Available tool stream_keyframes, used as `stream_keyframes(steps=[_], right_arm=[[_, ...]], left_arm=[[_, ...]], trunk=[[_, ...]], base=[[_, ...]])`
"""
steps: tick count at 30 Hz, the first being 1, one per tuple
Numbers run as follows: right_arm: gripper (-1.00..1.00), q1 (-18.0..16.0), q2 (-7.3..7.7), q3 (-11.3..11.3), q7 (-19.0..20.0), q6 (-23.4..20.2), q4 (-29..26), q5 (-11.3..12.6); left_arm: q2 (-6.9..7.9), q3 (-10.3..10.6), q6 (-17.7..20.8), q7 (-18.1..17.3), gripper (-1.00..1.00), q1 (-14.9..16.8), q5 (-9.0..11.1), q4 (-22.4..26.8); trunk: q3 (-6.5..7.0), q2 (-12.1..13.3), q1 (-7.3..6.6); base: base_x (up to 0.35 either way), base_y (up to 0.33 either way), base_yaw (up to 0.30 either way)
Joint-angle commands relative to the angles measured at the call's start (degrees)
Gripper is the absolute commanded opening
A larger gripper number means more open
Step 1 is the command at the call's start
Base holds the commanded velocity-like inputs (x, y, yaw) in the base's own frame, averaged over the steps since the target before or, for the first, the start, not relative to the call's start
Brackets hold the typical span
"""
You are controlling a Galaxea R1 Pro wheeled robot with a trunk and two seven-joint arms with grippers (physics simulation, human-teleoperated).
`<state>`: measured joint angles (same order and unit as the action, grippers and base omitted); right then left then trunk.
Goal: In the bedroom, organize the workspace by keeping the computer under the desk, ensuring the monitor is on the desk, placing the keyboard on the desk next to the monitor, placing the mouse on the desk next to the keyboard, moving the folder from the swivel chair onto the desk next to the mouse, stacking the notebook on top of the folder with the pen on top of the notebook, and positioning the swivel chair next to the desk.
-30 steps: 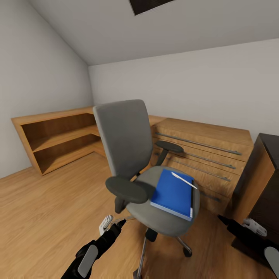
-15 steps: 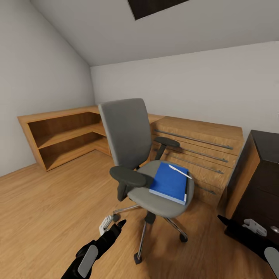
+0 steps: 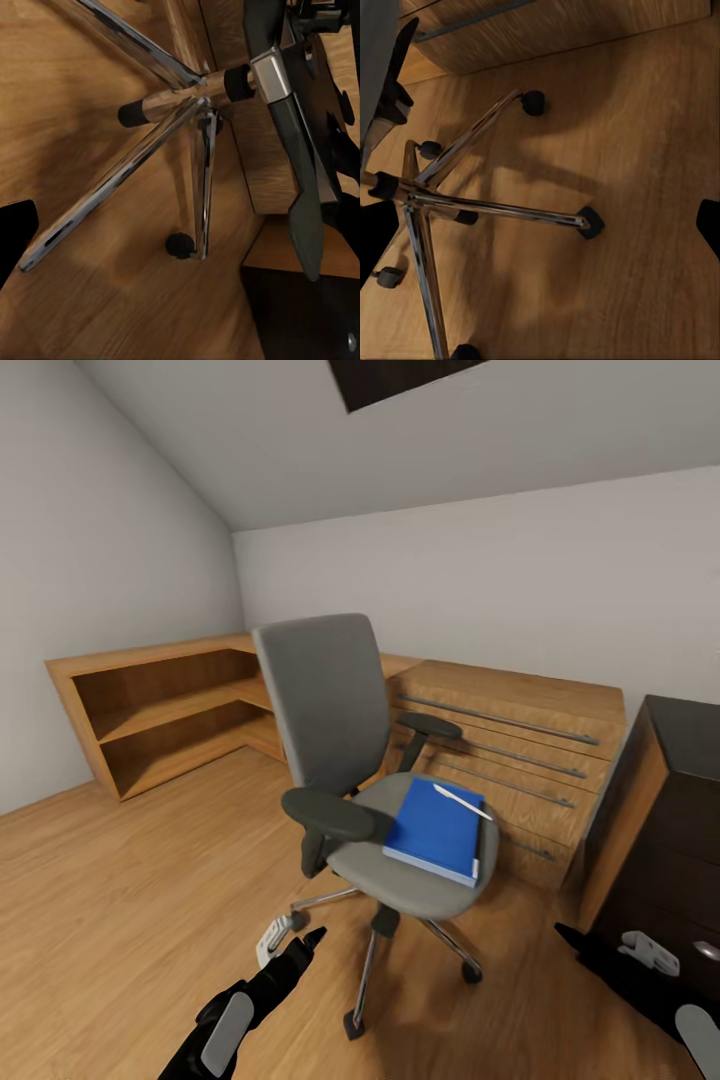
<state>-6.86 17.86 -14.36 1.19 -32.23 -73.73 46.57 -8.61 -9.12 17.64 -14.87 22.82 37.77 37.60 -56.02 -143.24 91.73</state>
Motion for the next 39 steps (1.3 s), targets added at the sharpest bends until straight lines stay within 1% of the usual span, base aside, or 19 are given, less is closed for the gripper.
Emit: stream_keyframes(steps=[1, 11, 16, 19, 21, 22, 23, 24, 25, 27, 29, 30, 31, 32, 34, 39], right_arm=[[1.0, 0.0, -0.01, 0.0, 0.1, -0.3, 0.0, 0.1], [1.0, 0.1, 0.07, 0.3, 0.1, -0.3, -0.1, 0.0], [1.0, 0.1, 0.04, 0.6, 0.1, -0.5, -0.3, 0.0], [1.0, 0.1, 0.11, 2.0, 0.1, -0.6, -0.4, -0.1], [1.0, 0.1, 0.27, 3.3, 0.1, -0.6, -0.8, -0.7], [1.0, 0.5, 0.39, 4.7, 0.0, -0.7, -2.2, -3.0], [1.0, 0.8, 0.41, 5.0, 0.0, -0.7, -2.8, -4.3], [1.0, 0.8, 0.41, 5.0, 0.0, -0.7, -2.8, -4.3], [1.0, 1.4, 0.43, 5.5, 0.0, -0.9, -4.0, -7.3], [1.0, 1.9, 0.27, 5.8, 0.0, -1.2, -5.1, -10.3], [1.0, 2.2, 0.13, 6.1, 0.0, -1.7, -5.9, -12.8], [1.0, 2.2, 0.13, 6.1, 0.0, -1.7, -5.9, -12.8], [1.0, 2.4, 0.05, 6.4, 0.0, -2.2, -6.5, -14.6], [1.0, 2.4, 0.05, 6.4, 0.0, -2.2, -6.5, -14.6], [1.0, 2.6, 0.03, 6.7, 0.1, -3.3, -7.3, -16.4], [1.0, 2.7, 0.0, 6.8, 0.1, -4.5, -7.8, -17.3]], left_arm=[[-0.1, -0.4, 0.6, -0.2, 1.0, 0.0, 0.4, 0.0], [-0.24, -0.4, 0.6, -0.4, 1.0, -0.3, 0.2, 0.1], [-0.34, -0.4, 0.5, -0.1, 1.0, -1.9, 0.4, 0.3], [-0.39, -0.4, 0.9, 0.0, 1.0, -2.6, 0.5, 0.4], [-0.41, -0.4, 1.1, 0.0, 1.0, -3.1, 0.5, 0.6], [-0.47, -0.4, 1.3, 0.0, 1.0, -3.5, 0.5, 0.7], [-0.48, -0.4, 1.3, 0.0, 1.0, -3.6, 0.5, 0.8], [-0.48, -0.4, 1.3, 0.0, 1.0, -3.6, 0.5, 0.8], [-0.5, -0.4, 1.3, 0.0, 1.0, -3.8, 0.5, 0.8], [-0.51, -0.4, 1.4, 0.1, 1.0, -3.9, 0.5, 0.9], [-0.52, -0.4, 1.4, 0.1, 1.0, -4.0, 0.5, 1.0], [-0.52, -0.4, 1.4, 0.1, 1.0, -4.0, 0.5, 1.0], [-0.51, -0.4, 1.4, 0.1, 1.0, -4.1, 0.4, 1.0], [-0.51, -0.4, 1.4, 0.1, 1.0, -4.1, 0.4, 1.0], [-0.47, -0.4, 1.4, 0.4, 1.0, -4.2, 0.3, 1.0], [-0.45, -0.4, 1.4, 1.4, 1.0, -4.2, 0.1, 1.1]], trunk=[[-0.06, 0.0, -0.02], [-0.06, 0.0, -0.02], [-0.06, 0.0, -0.02], [-0.06, 0.0, -0.02], [0.37, 0.1, -0.14], [0.55, 0.5, -0.36], [0.73, 0.9, -0.58], [0.91, 1.3, -0.8], [1.09, 1.7, -1.02], [1.45, 2.5, -1.46], [1.81, 3.4, -1.9], [1.99, 3.8, -2.12], [2.17, 4.2, -2.34], [2.35, 4.6, -2.56], [2.71, 5.4, -3.0], [3.6, 7.4, -4.09]], base=[[-0.082, -0.138, 0.0], [-0.183, -0.212, 0.0], [-0.147, -0.13, -0.005], [-0.057, -0.049, -0.086], [-0.032, -0.028, -0.173], [-0.015, -0.013, -0.24], [-0.012, -0.01, -0.251], [-0.012, -0.01, -0.251], [-0.008, -0.007, -0.268], [-0.005, -0.005, -0.276], [-0.003, -0.003, -0.283], [-0.003, -0.003, -0.285], [-0.002, -0.002, -0.289], [-0.002, -0.002, -0.289], [-0.001, -0.001, -0.289], [0.0, 0.0, -0.272]])
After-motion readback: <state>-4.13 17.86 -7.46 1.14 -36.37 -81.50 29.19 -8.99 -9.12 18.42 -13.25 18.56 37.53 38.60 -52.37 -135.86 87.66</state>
